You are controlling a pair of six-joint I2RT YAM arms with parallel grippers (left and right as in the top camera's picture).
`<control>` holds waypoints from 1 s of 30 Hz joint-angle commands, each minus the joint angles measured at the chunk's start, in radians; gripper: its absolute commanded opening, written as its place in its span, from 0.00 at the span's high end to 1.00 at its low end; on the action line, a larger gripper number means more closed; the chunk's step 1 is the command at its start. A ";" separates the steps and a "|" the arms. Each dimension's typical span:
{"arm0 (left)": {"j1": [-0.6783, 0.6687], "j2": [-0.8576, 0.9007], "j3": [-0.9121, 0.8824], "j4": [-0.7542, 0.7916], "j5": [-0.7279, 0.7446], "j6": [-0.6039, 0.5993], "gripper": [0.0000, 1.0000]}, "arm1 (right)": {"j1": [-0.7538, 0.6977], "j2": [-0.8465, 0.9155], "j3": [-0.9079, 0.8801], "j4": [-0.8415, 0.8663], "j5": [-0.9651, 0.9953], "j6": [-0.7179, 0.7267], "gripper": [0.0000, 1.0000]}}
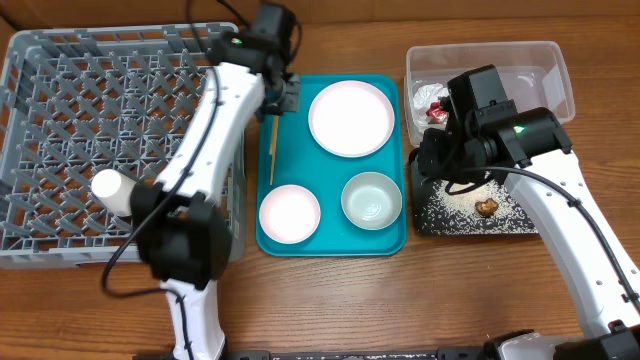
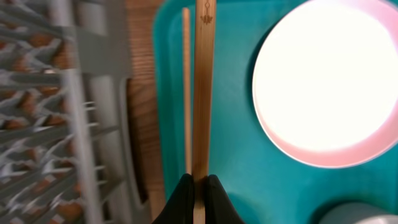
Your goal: Sort waste into correct bins and load items into the dishwasher
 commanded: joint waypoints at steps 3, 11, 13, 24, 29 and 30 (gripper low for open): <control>0.068 -0.075 0.021 -0.140 -0.092 -0.016 0.96 | -0.003 -0.006 0.009 0.005 -0.005 -0.003 0.67; 0.209 -0.063 -0.043 -0.131 -0.106 -0.011 0.96 | -0.003 -0.006 0.009 0.011 -0.005 -0.003 0.67; 0.224 -0.063 -0.076 -0.090 -0.091 0.046 0.96 | -0.003 -0.006 0.009 0.015 -0.005 -0.003 0.67; 0.220 -0.061 -0.313 0.106 -0.145 0.153 0.96 | -0.003 -0.006 0.009 0.051 -0.005 -0.003 0.67; 0.224 -0.061 -0.361 0.163 -0.139 0.151 0.91 | -0.003 -0.006 0.009 0.053 -0.005 -0.003 0.67; 0.224 -0.061 -0.367 0.167 -0.132 0.151 0.88 | -0.003 -0.006 0.009 0.054 -0.005 -0.003 0.67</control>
